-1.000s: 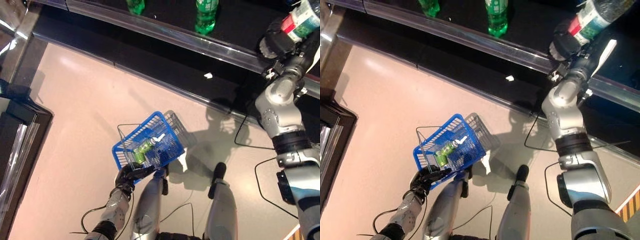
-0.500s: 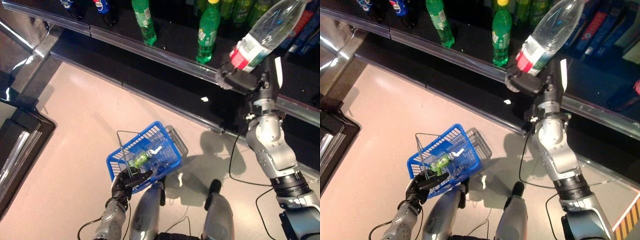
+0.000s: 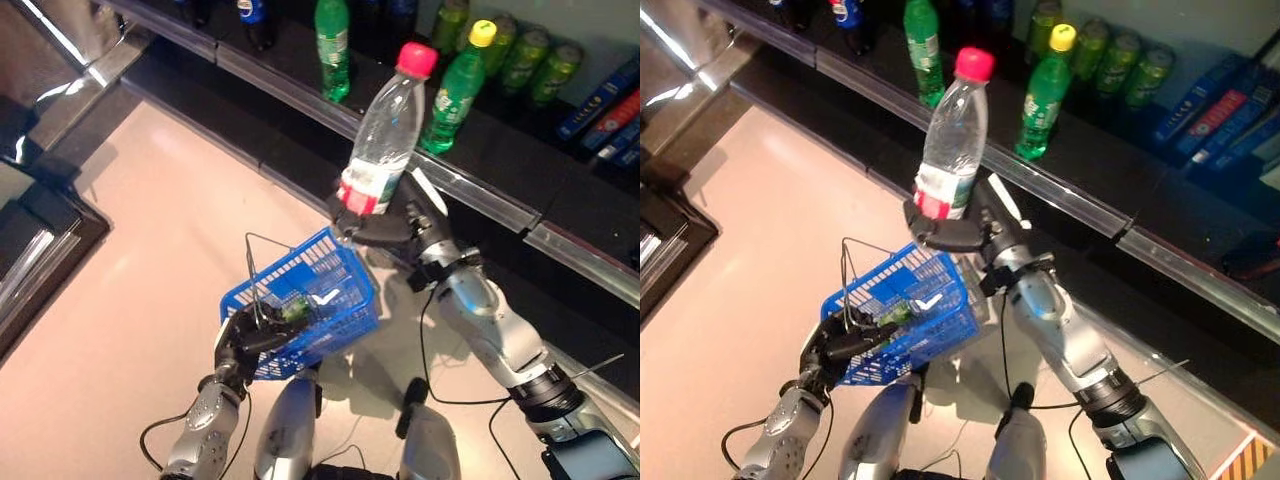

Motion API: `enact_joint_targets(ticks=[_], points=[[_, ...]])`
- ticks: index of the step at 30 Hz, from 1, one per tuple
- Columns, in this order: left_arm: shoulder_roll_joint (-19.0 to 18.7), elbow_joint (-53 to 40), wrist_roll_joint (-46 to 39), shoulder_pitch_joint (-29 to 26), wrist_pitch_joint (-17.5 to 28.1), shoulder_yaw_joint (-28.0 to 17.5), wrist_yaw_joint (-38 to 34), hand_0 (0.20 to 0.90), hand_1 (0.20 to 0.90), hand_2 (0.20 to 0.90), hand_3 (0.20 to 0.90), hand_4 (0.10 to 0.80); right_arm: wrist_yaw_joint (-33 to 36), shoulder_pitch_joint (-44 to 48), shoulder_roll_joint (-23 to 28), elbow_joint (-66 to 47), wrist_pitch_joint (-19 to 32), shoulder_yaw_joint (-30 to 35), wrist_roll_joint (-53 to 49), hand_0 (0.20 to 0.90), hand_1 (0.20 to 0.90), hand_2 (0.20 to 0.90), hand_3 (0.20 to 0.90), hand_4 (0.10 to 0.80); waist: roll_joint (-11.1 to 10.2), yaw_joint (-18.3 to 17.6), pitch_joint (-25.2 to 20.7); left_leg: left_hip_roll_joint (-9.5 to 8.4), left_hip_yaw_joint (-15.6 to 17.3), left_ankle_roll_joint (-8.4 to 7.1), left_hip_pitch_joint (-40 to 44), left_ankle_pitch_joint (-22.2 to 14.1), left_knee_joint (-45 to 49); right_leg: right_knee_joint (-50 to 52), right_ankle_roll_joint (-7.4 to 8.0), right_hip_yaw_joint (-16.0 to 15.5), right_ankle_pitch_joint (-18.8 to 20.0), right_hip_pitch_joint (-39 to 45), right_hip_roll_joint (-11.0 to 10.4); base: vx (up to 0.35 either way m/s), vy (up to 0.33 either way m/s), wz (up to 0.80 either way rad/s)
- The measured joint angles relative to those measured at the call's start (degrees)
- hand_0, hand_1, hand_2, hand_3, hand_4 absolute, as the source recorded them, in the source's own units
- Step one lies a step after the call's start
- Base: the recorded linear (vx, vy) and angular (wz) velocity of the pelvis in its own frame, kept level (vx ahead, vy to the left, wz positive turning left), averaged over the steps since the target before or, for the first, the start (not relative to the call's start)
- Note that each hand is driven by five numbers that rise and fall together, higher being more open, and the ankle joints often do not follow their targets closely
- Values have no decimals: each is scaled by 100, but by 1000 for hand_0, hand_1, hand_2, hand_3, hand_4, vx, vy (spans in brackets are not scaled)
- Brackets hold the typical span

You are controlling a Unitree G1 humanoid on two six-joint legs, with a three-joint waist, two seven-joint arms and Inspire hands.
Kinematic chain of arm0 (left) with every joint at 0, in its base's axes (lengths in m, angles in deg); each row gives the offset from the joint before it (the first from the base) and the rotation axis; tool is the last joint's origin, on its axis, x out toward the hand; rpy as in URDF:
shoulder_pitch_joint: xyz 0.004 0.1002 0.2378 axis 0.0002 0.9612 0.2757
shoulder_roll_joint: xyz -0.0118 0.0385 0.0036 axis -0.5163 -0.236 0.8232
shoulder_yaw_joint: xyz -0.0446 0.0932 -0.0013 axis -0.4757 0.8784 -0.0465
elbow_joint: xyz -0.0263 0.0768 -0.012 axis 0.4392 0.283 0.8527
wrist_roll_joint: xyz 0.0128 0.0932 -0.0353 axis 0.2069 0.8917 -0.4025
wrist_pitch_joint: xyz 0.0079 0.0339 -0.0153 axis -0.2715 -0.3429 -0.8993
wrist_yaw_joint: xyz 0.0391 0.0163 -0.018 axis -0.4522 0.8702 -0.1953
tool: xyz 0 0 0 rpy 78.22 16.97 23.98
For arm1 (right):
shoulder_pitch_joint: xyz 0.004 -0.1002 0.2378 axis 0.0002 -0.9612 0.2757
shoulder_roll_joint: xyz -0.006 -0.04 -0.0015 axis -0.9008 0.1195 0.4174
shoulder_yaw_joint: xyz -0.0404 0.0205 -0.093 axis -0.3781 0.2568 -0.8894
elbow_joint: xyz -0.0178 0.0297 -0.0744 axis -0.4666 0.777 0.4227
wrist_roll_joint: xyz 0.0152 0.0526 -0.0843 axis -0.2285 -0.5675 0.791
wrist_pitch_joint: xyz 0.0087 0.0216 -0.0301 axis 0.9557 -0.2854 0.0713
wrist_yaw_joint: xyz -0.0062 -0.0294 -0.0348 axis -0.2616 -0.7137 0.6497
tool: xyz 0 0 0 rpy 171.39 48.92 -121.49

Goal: Pick up the drink and place into the basket.

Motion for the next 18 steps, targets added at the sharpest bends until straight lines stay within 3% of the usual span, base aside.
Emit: enact_joint_targets(ticks=[8,18], points=[[-614,-718,61,90,-213,48,272,300,300,300,200,100,220,19,-227,144,-181,-305,8,300,300,300,200,100,-16,331,-3,-57,-261,-26,4,17,2,-64,20,-202,-56,215,4,-17,-30,17],[-1144,-1215,67,60,-277,63,777,300,300,300,200,100,543,176,-406,1805,-453,-769,411,300,300,300,200,100,-22,814,-6,-145,-646,-67,-22,36,-25,-52,26,-591,-213,435,-22,7,-39,20]])
